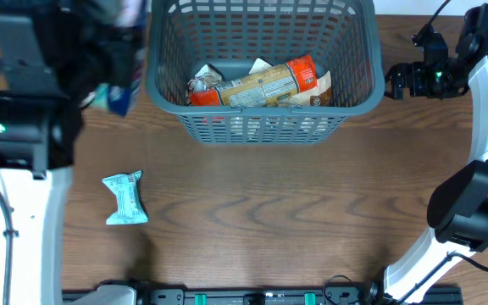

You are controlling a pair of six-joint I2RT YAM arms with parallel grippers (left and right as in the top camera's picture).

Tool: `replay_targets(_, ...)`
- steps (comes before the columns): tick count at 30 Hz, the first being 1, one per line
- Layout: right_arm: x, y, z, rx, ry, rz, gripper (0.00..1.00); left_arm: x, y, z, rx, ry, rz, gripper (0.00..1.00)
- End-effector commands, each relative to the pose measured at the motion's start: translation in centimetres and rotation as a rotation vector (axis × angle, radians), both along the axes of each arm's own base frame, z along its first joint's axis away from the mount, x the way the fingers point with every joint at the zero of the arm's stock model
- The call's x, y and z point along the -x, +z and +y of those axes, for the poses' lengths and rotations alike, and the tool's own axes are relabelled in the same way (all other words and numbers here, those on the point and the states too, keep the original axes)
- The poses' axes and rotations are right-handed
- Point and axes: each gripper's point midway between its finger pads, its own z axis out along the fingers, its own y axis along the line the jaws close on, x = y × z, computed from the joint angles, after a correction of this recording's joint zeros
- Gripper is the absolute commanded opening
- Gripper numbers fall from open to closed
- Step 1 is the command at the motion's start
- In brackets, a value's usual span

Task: Pack container
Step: 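Lift the tissue box with the left gripper and carry it over the basket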

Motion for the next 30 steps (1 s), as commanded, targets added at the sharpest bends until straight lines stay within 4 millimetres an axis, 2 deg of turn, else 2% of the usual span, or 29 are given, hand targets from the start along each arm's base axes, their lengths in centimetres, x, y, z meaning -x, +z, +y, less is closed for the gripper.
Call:
replay_targets(1, 0.1, -0.1, 0.2, -0.004, 0.014, 0.0, 0.99, 0.9, 2.5, -4.9, -0.255, -0.254, -0.194, 0.06)
replay_targets(7, 0.1, -0.1, 0.2, -0.004, 0.014, 0.0, 0.99, 0.2, 4.0, -11.6, -0.515, -0.541, -0.466, 0.06)
replay_targets(9, 0.1, -0.1, 0.2, -0.004, 0.014, -0.001, 0.99, -0.4, 3.7, -13.0, -0.554, -0.613, -0.521, 0.06)
replay_targets(12, 0.1, -0.1, 0.2, -0.004, 0.014, 0.0, 0.99, -2.5, 2.2, -14.6, -0.549, -0.657, -0.534, 0.06)
replay_targets(14, 0.1, -0.1, 0.2, -0.004, 0.014, 0.0, 0.99, -4.1, 0.4, -15.4, -0.548, -0.669, -0.507, 0.06)
replay_targets(16, 0.1, -0.1, 0.3, -0.004, 0.014, 0.0, 0.99, -5.5, -2.2, -16.4, -0.541, -0.703, -0.459, 0.06)
replay_targets(22, 0.1, -0.1, 0.2, -0.004, 0.014, -0.001, 0.99, -8.4, -9.8, -18.3, -0.511, -0.78, -0.302, 0.06)
replay_targets(25, 0.1, -0.1, 0.2, -0.004, 0.014, 0.0, 0.99, -9.2, -13.2, -18.6, -0.479, -0.785, -0.201, 0.06)
replay_targets(30, 0.1, -0.1, 0.2, -0.004, 0.014, 0.0, 0.99, -9.0, -19.0, -18.3, -0.487, -0.819, -0.022, 0.06)
